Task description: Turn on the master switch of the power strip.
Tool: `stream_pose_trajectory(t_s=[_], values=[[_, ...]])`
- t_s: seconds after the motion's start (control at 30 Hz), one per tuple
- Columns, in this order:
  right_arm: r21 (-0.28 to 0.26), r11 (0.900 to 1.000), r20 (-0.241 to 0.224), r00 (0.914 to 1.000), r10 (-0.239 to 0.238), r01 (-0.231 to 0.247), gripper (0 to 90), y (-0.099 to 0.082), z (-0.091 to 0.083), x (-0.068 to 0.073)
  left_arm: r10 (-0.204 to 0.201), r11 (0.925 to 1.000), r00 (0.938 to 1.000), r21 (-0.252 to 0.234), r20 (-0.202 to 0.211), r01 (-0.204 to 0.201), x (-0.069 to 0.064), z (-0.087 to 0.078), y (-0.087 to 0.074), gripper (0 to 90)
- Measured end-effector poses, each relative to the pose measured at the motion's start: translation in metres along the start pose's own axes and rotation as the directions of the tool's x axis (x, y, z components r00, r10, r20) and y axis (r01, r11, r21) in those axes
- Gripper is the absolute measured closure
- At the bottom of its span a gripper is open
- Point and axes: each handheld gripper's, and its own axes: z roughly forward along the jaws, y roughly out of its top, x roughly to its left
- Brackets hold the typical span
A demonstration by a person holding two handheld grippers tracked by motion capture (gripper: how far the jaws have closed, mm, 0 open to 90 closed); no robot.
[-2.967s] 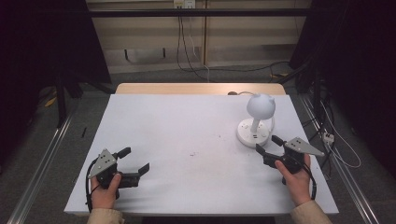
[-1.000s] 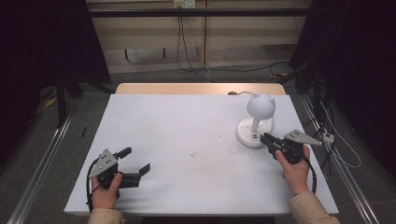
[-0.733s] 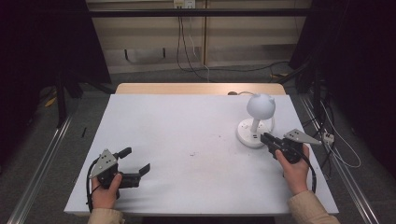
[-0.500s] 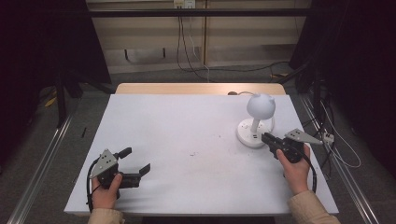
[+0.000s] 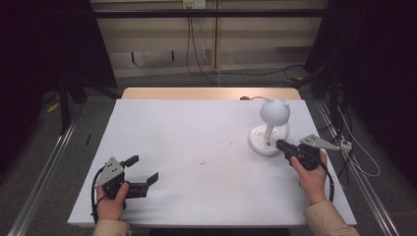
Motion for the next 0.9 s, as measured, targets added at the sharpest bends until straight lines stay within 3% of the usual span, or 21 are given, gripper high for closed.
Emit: stream_pose_trajectory(t_s=[0.9], values=[[0.009, 1.0000, 0.010, 0.9999, 0.001, -0.001, 88.4, 0.0047, 0.0069, -0.0056, -0.002, 1.0000, 1.0000, 0.006, -0.002, 0.002, 0.0008, 0.0001, -0.0014, 3.0]])
